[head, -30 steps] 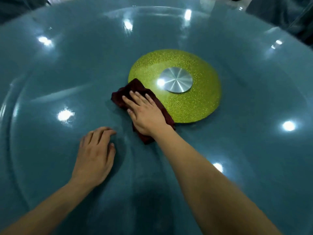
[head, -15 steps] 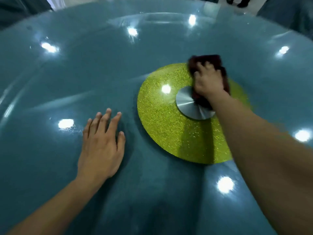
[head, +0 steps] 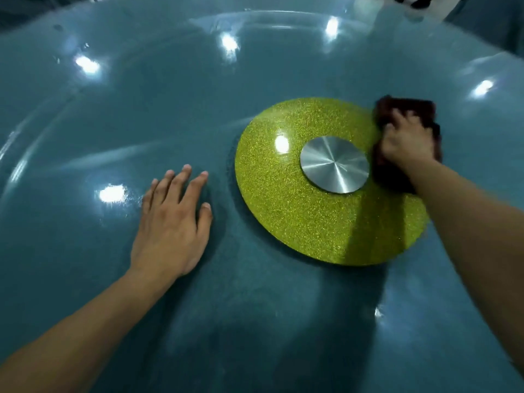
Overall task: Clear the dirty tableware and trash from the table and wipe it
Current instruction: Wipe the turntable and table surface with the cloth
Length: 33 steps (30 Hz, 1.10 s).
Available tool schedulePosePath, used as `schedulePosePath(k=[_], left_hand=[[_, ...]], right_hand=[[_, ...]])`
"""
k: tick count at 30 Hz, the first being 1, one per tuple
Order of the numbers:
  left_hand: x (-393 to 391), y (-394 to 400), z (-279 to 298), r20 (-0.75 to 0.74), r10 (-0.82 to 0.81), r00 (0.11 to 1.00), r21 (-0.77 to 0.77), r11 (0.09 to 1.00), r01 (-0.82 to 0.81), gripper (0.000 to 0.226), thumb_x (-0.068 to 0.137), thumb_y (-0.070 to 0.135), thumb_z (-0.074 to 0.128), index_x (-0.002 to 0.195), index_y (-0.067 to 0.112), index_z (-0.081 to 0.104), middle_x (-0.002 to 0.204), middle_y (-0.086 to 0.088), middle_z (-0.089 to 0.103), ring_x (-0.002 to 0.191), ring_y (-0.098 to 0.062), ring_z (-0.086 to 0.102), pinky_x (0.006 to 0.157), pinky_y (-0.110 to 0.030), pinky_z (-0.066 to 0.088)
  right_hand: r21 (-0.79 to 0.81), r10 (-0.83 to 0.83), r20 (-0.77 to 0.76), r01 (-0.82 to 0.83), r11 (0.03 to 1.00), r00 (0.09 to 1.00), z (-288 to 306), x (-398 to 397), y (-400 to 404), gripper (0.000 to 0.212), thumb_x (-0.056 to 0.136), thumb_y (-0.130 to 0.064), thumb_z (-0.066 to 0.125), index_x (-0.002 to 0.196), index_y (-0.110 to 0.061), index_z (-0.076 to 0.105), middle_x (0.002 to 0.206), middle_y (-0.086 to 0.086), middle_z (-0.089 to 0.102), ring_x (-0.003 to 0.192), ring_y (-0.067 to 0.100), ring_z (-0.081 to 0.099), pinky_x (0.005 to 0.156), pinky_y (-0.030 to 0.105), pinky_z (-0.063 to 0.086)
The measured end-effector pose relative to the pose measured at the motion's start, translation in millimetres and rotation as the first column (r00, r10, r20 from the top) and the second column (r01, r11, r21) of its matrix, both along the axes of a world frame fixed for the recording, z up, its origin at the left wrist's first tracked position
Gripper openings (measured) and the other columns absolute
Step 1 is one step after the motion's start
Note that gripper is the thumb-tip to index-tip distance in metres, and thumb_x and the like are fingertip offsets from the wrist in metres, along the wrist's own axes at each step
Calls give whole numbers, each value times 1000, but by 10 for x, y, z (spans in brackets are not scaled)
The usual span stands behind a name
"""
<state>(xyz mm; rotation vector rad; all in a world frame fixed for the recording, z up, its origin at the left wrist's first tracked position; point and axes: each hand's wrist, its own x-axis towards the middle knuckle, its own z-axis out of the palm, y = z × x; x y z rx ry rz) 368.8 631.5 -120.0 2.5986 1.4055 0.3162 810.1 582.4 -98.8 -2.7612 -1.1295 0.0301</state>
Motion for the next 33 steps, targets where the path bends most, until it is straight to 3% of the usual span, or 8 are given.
schedulePosePath(k=[4, 7, 10, 13, 19, 24, 28, 33], left_hand=[[-3, 40, 15, 51, 9, 999, 2, 1000, -9, 56, 102, 37, 30, 155, 17, 31, 162, -9, 33, 152, -28, 24, 126, -48, 15], [14, 76, 27, 96, 25, 995, 8, 1000, -26, 57, 102, 29, 40, 154, 8, 29, 154, -16, 41, 147, -35, 32, 123, -50, 22], [-22, 104, 52, 53, 73, 996, 81, 994, -77, 53, 100, 28, 38, 147, 4, 38, 141, -24, 50, 127, -44, 48, 108, -55, 38], [-146, -27, 66, 54, 116, 992, 76, 990, -120, 47, 98, 22, 42, 139, 1, 45, 136, -27, 52, 117, -49, 51, 100, -59, 40], [-624, -756, 34, 61, -7, 998, 55, 998, 4, 50, 99, 31, 38, 141, 5, 46, 149, -20, 43, 133, -44, 43, 112, -59, 34], [-954, -1347, 37, 70, -33, 997, 18, 999, 31, 45, 102, 24, 41, 144, 6, 45, 153, -20, 40, 140, -42, 38, 116, -59, 31], [-1144, -1632, 41, 96, -49, 994, -25, 998, 52, 43, 101, 20, 45, 142, 7, 47, 153, -18, 41, 141, -40, 39, 116, -56, 31], [-1414, -2028, 97, 91, -6, 996, -31, 999, 9, 45, 98, 14, 45, 141, 3, 47, 152, -19, 43, 138, -41, 42, 113, -58, 35]], right_hand=[[-11, -47, -31, 47, 999, 998, -35, -263, -38, 61, 102, -39, 23, 158, -16, 24, 164, 19, 20, 151, 35, 19, 122, 53, 13], [14, 242, -10, -242, 970, 970, -59, -1184, 143, 60, 103, -40, 22, 159, -18, 22, 165, 16, 19, 152, 31, 19, 124, 50, 13], [72, 543, -24, -541, 838, 839, -95, -2448, 125, 55, 106, -38, 32, 158, -25, 26, 166, 8, 21, 153, 23, 17, 124, 42, 5], [109, 651, -38, -645, 757, 758, -134, -3009, -205, 54, 104, -37, 35, 157, -29, 29, 165, 2, 24, 153, 17, 18, 125, 39, 5], [55, 162, -49, -159, 986, 986, -111, -1606, -1369, 54, 107, -36, 32, 159, -27, 23, 167, 5, 17, 154, 21, 14, 125, 43, 6], [32, -181, -92, 185, 982, 979, -82, -1217, -2244, 55, 106, -34, 32, 159, -22, 23, 167, 11, 17, 153, 25, 14, 125, 47, 6], [64, 103, -55, -99, 993, 993, -137, -2446, -2144, 57, 103, -38, 29, 158, -21, 29, 164, 12, 25, 151, 27, 22, 124, 47, 10], [124, 522, -74, -512, 850, 850, -157, -4287, -2236, 56, 102, -36, 33, 157, -23, 32, 164, 8, 27, 152, 23, 21, 125, 44, 9]])
